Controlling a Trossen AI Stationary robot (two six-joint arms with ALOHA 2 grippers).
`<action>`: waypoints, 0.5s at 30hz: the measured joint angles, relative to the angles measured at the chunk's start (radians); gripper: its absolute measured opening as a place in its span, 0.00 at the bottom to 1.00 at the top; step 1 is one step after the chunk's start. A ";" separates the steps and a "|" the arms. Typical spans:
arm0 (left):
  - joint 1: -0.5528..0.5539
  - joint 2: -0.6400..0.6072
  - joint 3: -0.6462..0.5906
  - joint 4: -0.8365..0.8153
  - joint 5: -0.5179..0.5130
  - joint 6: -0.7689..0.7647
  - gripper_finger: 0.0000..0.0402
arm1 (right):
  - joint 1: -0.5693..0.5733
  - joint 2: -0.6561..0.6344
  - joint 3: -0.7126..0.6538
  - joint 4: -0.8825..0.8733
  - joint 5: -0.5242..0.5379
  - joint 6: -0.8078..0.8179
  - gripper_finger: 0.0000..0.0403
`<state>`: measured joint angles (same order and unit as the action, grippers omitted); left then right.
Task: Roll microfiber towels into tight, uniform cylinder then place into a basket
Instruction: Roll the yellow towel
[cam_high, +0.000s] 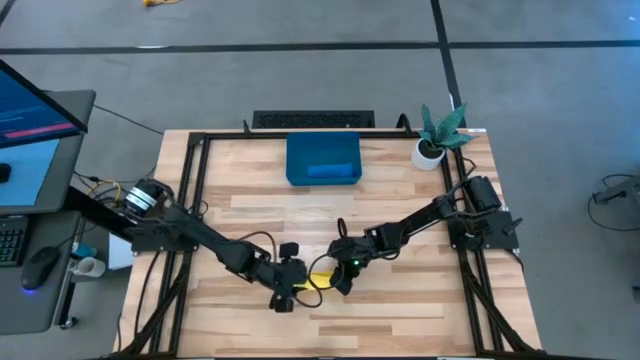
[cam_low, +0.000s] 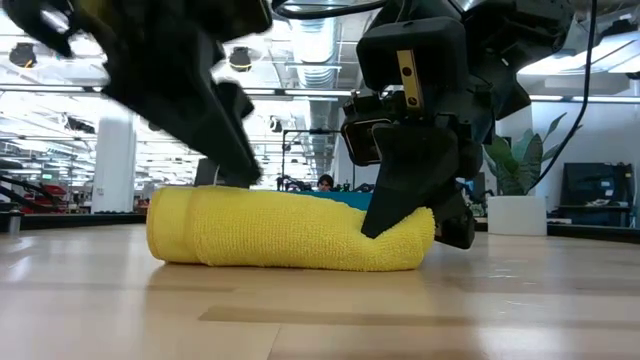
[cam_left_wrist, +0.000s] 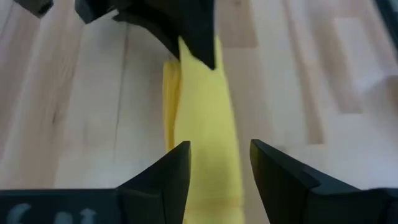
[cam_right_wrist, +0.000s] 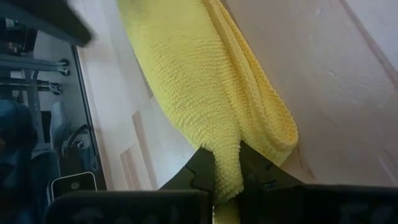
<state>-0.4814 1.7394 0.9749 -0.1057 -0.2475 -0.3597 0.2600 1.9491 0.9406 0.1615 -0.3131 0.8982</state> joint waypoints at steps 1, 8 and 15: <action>-0.006 -0.014 0.000 -0.006 -0.004 0.000 0.39 | 0.000 0.000 0.000 0.004 0.001 0.001 0.13; -0.047 0.007 -0.001 0.057 0.013 0.038 0.39 | 0.000 0.000 0.000 0.000 0.000 0.003 0.13; -0.011 0.079 -0.002 0.053 0.025 0.027 0.39 | 0.000 0.000 0.000 0.001 0.000 0.003 0.13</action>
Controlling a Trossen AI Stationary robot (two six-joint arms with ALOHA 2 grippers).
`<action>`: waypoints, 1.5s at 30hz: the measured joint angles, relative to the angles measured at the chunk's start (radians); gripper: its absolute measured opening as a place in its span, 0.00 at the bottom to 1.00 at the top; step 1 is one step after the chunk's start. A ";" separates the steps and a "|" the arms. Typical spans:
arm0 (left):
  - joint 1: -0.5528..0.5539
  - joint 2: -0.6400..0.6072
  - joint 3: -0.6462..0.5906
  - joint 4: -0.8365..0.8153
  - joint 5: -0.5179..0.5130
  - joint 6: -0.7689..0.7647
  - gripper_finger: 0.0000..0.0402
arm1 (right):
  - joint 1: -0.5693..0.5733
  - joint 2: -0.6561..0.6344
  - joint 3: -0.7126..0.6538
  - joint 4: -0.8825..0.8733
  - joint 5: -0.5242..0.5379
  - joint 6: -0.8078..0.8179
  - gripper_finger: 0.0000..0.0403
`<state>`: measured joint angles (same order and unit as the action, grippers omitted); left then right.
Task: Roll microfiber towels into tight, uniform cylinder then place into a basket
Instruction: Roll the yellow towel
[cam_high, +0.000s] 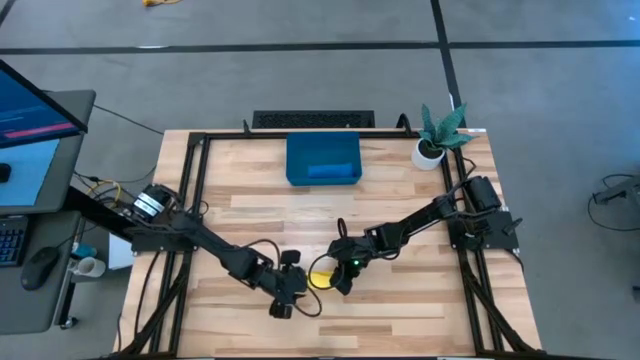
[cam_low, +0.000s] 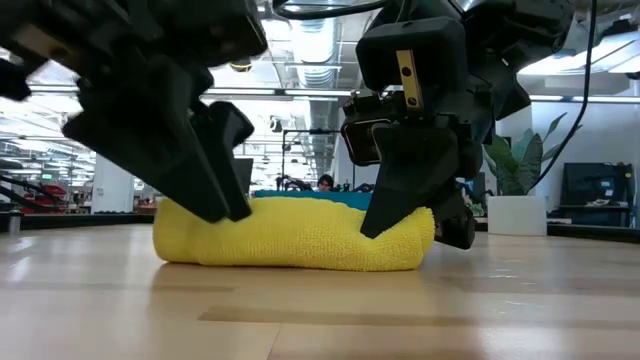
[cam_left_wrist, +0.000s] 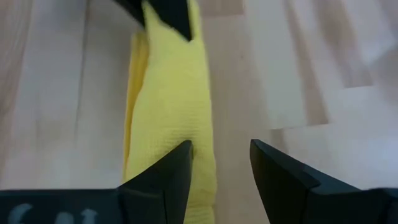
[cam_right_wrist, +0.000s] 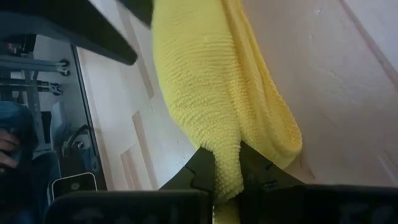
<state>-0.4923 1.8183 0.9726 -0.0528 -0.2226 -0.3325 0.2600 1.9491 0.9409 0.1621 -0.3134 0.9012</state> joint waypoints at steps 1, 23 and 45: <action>0.003 0.001 0.000 -0.006 -0.001 -0.002 0.39 | 0.000 0.000 0.000 0.000 0.001 0.000 0.13; 0.033 0.000 0.058 -0.166 -0.032 0.020 0.39 | 0.000 0.000 0.000 -0.003 -0.001 0.001 0.13; 0.106 0.071 0.059 -0.220 0.082 -0.135 0.39 | -0.031 0.000 0.001 0.020 -0.064 -0.008 0.46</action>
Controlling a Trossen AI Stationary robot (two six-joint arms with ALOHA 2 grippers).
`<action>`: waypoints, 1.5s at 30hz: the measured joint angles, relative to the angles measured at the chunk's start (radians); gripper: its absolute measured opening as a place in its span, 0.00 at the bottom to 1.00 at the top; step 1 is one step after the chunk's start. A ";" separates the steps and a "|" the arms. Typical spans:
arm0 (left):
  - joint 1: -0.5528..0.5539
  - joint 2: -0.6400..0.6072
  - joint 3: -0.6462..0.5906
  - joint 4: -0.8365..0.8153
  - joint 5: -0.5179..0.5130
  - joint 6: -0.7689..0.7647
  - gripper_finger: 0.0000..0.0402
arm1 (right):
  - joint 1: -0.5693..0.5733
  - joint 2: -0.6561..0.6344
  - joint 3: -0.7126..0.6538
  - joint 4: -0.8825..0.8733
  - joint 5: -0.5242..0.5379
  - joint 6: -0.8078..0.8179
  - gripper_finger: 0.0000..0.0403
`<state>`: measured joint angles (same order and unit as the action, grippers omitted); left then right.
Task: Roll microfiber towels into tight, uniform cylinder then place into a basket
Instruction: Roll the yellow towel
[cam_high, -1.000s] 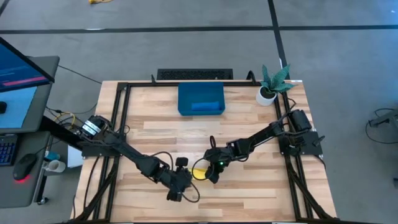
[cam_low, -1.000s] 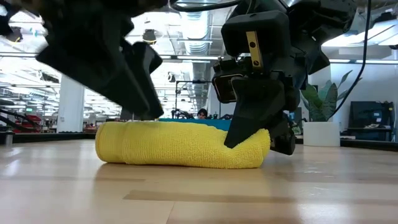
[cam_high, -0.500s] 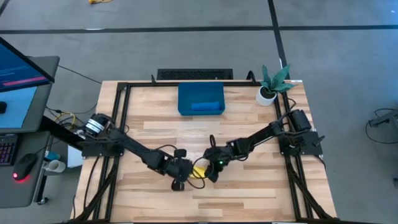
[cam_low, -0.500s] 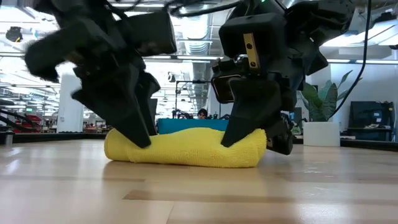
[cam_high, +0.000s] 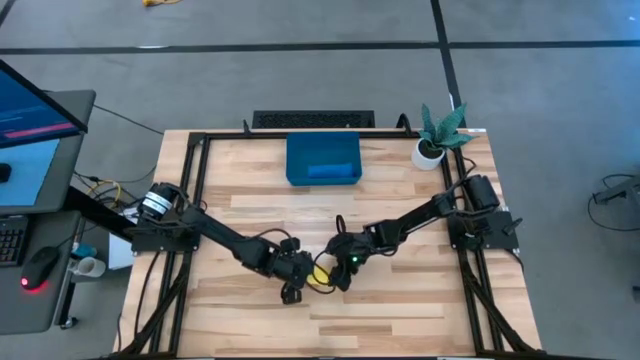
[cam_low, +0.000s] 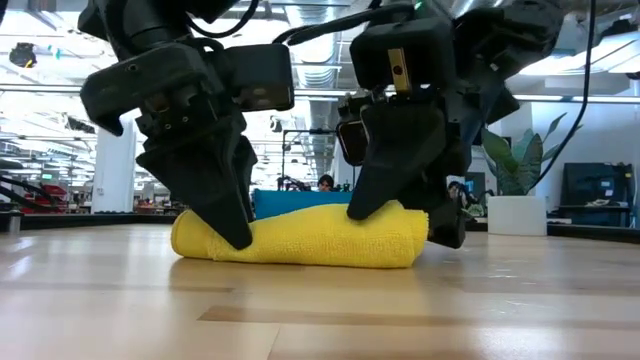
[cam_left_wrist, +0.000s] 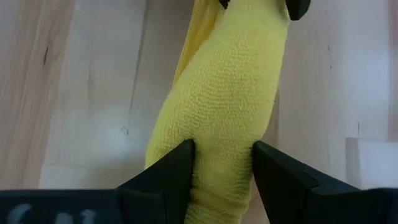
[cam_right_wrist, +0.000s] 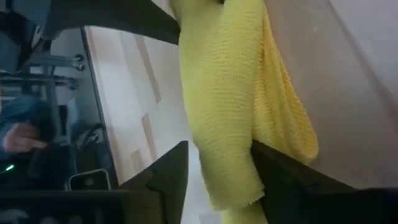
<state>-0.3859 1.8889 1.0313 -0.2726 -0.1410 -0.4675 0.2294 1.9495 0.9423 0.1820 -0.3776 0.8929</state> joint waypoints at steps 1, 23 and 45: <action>0.000 0.000 0.000 0.003 0.003 -0.015 0.39 | -0.009 0.000 -0.001 -0.001 -0.034 -0.008 0.48; 0.000 -0.001 -0.003 0.022 0.022 -0.126 0.39 | 0.156 -0.274 -0.035 -0.221 0.394 -0.334 0.52; 0.000 -0.001 -0.005 0.031 0.021 -0.132 0.39 | 0.168 -0.156 -0.035 -0.067 0.483 -0.478 0.07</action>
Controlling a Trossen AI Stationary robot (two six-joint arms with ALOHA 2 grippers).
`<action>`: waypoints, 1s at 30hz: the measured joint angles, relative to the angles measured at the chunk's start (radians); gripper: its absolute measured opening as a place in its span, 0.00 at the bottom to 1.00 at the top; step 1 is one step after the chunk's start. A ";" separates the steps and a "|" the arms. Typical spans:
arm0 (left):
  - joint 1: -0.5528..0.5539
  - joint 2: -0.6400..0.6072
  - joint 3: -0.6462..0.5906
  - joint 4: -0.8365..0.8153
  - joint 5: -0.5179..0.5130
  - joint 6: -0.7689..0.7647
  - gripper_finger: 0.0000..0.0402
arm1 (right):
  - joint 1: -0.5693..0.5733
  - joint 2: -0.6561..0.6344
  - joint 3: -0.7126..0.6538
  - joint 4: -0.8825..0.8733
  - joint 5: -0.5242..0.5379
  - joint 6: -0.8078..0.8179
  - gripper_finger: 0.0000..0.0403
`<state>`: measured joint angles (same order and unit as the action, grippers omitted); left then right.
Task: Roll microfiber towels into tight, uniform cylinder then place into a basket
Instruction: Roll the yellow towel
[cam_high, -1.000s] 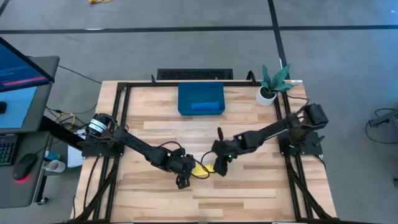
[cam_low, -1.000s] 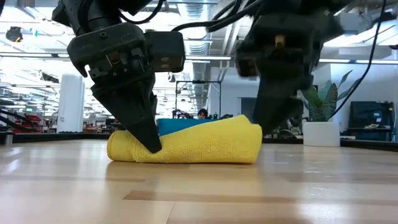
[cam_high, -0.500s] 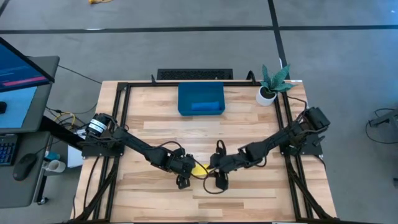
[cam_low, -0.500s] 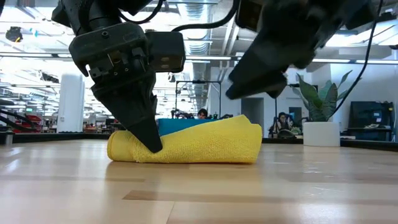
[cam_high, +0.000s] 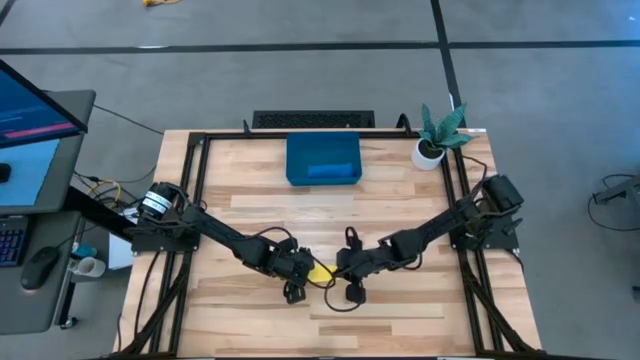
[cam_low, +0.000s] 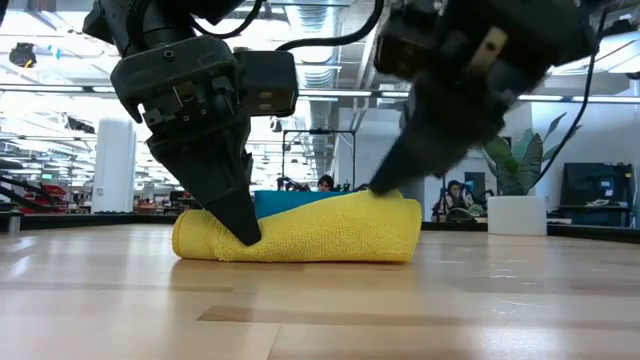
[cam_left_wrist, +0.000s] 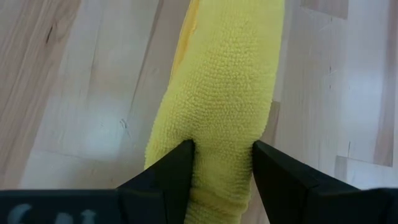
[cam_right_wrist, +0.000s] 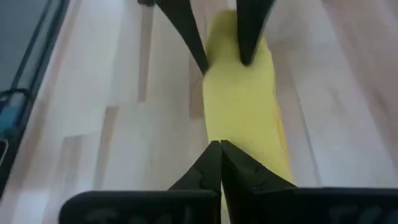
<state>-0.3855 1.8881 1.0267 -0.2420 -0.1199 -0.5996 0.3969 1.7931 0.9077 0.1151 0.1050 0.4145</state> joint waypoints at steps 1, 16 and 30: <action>0.000 0.000 0.000 0.000 0.000 0.000 0.39 | 0.000 0.018 0.002 0.028 -0.001 0.000 0.07; -0.001 0.001 0.000 0.015 0.003 0.011 0.39 | -0.019 0.074 0.011 -0.048 0.001 0.073 0.03; -0.005 0.003 0.001 0.021 -0.067 0.031 0.39 | -0.035 0.070 0.006 -0.070 -0.037 0.059 0.07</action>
<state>-0.3901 1.8912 1.0275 -0.2211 -0.1867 -0.5690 0.3618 1.8626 0.9136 0.0452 0.0678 0.4732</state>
